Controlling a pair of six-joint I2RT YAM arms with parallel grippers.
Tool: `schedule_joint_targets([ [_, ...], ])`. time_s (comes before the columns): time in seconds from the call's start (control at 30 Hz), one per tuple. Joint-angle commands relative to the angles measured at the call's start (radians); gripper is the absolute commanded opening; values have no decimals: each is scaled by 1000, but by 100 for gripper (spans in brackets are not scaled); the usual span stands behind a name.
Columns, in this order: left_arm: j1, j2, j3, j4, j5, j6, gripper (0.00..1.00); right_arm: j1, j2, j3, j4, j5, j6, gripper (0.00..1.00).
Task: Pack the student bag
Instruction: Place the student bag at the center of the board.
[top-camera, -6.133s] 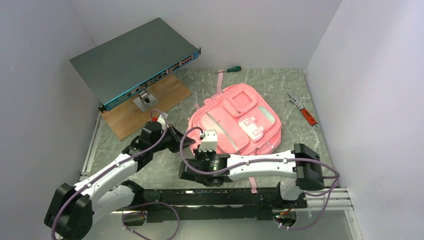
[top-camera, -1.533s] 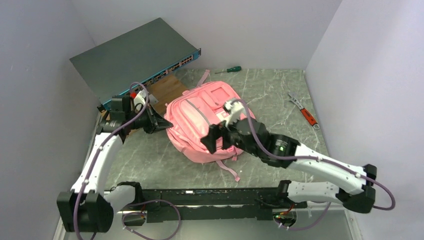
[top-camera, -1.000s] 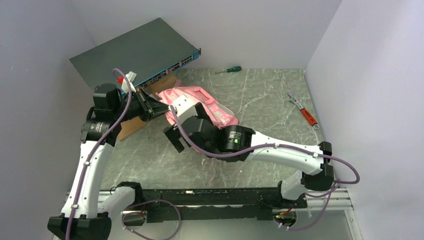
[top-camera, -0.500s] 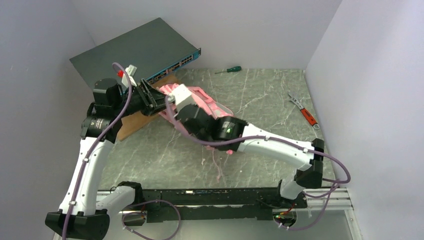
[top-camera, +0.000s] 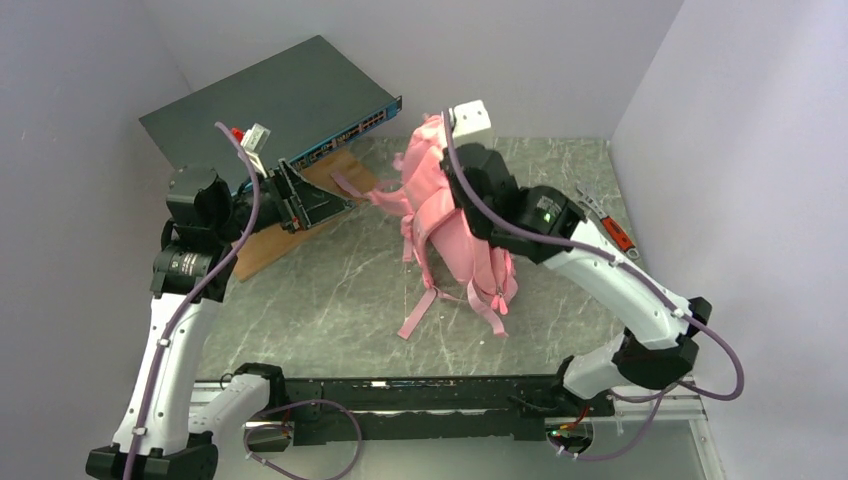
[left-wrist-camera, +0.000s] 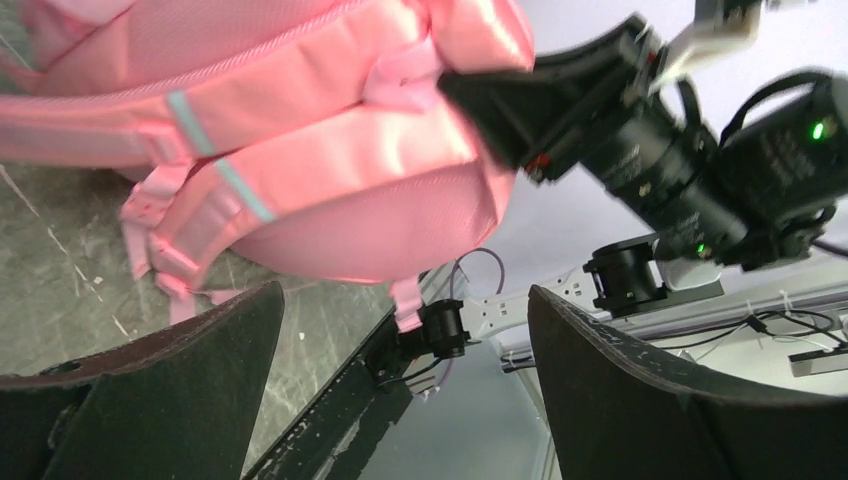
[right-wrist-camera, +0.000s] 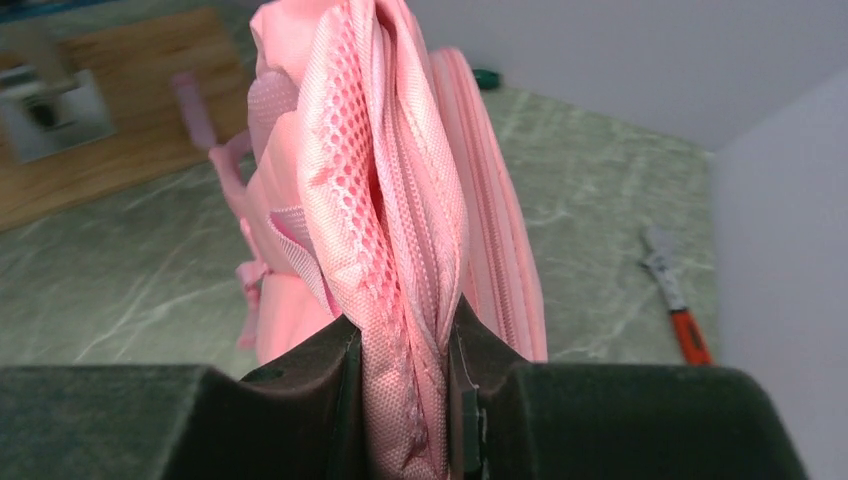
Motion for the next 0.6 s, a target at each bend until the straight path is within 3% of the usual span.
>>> schedule_joint_targets([
  [0.0,-3,-32,-13,57,26,68,95,-79,40,272,309,265,-110,0],
  [0.1,-4,-27,-32,46,36,76,94,-106,146,447,357,329,-243,0],
  [0.3,-4,1,-65,6,72,99,93,-159,217,509,723,433,-491,0],
  [0.5,-12,12,-100,52,90,70,93,-259,245,545,777,415,-368,0],
  [0.57,-15,15,-100,48,90,72,93,-277,223,485,830,429,-342,0],
])
